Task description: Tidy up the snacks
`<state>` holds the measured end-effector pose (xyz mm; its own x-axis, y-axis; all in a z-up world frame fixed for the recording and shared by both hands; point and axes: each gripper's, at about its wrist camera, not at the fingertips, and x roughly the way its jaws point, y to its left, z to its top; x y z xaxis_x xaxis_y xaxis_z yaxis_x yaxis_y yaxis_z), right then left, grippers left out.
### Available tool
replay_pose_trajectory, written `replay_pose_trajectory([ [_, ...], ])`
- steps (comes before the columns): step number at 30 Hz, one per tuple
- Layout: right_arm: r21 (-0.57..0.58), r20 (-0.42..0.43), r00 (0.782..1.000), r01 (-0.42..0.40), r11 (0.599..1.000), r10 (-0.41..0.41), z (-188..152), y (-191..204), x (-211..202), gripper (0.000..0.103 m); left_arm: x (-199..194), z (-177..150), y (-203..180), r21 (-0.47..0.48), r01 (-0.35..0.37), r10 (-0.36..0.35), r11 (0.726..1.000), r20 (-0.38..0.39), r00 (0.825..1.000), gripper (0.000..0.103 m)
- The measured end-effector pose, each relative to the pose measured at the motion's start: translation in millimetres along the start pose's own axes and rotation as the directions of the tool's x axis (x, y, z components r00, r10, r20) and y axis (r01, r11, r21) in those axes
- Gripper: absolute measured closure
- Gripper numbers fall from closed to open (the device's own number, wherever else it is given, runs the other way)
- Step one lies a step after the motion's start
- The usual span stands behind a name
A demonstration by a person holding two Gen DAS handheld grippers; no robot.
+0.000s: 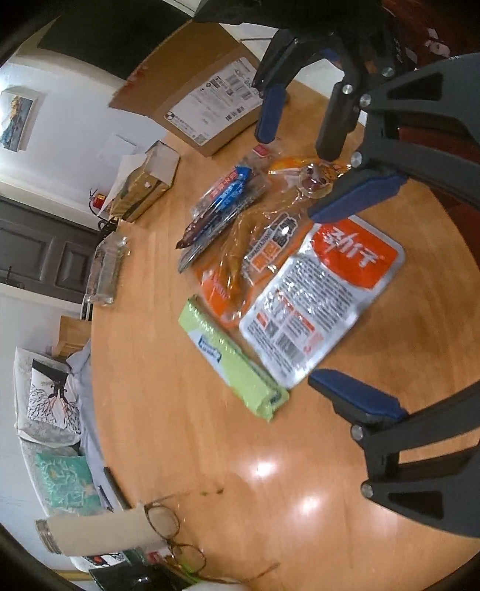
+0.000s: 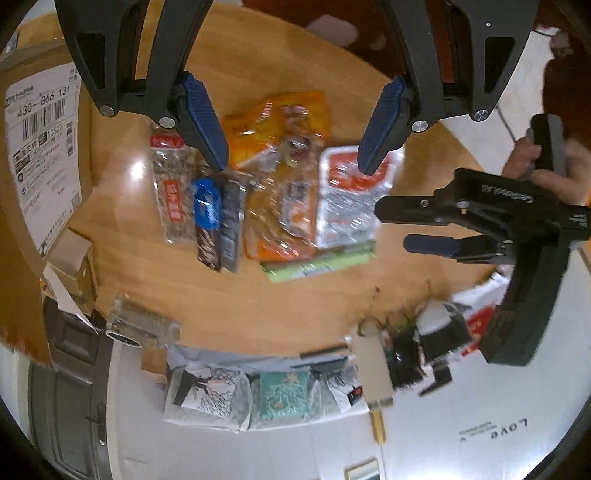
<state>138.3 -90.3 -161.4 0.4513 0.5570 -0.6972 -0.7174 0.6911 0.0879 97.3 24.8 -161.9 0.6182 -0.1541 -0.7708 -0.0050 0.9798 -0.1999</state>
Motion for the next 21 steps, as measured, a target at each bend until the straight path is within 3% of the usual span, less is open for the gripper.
replay_pose_trajectory([
  [7, -0.035, -0.014, 1.000, -0.023, 0.999, 0.022, -9, -8, 13, 0.033, 18, -10, -14, 0.074, -0.112, 0.112, 0.991, 0.011, 0.994, 0.030],
  [13, -0.056, -0.039, 0.999, -0.004, 0.998, 0.002, -15, -4, 28, 0.033, 12, -17, -7, 0.108, -0.111, 0.110, 0.988, 0.020, 0.994, 0.032],
  [21, -0.022, -0.029, 1.000, 0.000, 1.000, -0.001, -17, -1, 28, 0.034, -9, -34, 28, 0.083, -0.162, 0.162, 0.983, 0.015, 0.987, 0.032],
])
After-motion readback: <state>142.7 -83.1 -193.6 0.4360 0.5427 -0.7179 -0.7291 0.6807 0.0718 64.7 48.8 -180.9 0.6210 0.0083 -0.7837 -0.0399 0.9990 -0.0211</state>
